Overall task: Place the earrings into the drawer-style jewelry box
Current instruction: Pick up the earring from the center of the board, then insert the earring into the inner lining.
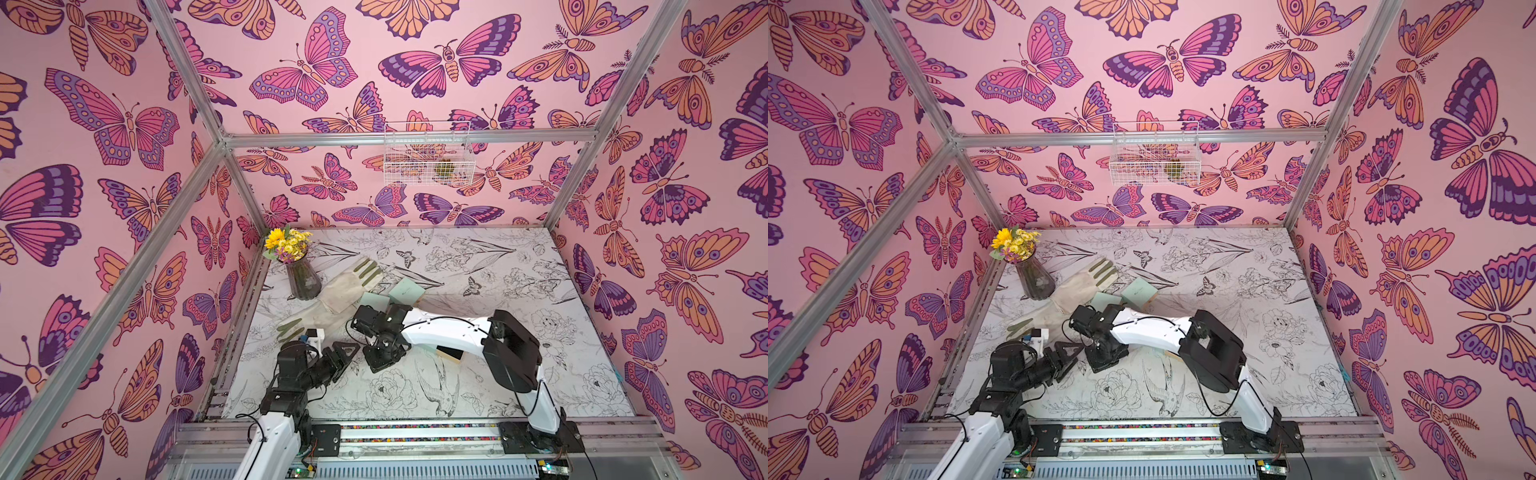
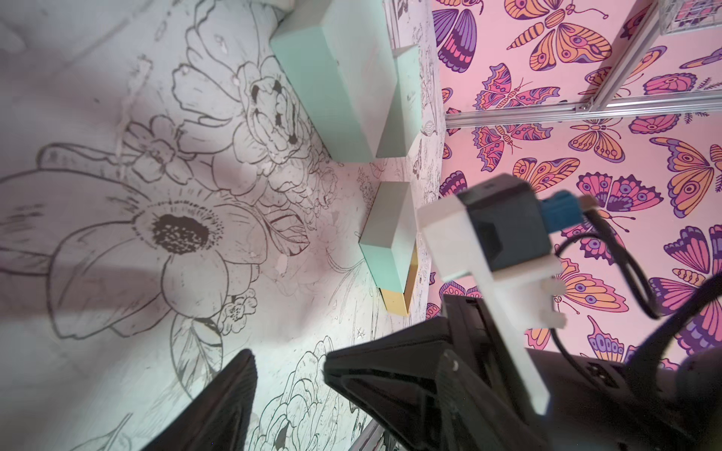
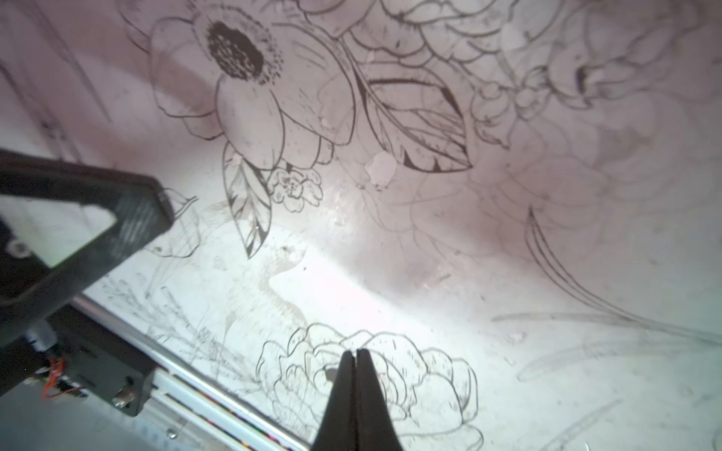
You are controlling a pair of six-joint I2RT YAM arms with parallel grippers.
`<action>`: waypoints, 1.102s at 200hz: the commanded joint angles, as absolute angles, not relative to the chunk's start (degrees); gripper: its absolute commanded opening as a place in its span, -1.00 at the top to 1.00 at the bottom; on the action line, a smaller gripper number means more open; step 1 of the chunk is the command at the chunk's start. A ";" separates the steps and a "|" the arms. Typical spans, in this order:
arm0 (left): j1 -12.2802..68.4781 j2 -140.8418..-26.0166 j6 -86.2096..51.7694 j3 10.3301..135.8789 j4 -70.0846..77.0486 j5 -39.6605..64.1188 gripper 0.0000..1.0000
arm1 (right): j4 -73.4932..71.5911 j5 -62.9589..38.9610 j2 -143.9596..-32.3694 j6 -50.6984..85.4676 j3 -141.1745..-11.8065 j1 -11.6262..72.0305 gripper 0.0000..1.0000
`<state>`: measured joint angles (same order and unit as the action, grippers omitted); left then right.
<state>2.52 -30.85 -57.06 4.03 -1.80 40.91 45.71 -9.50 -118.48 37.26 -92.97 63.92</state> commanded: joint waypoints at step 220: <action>39.13 -89.80 -35.05 46.98 9.66 28.18 -0.75 | 19.53 -19.53 -72.93 46.30 -41.79 29.25 1.00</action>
<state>38.00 -86.43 -37.47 43.99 7.64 27.18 18.44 -20.25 -73.93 49.60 -41.98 30.04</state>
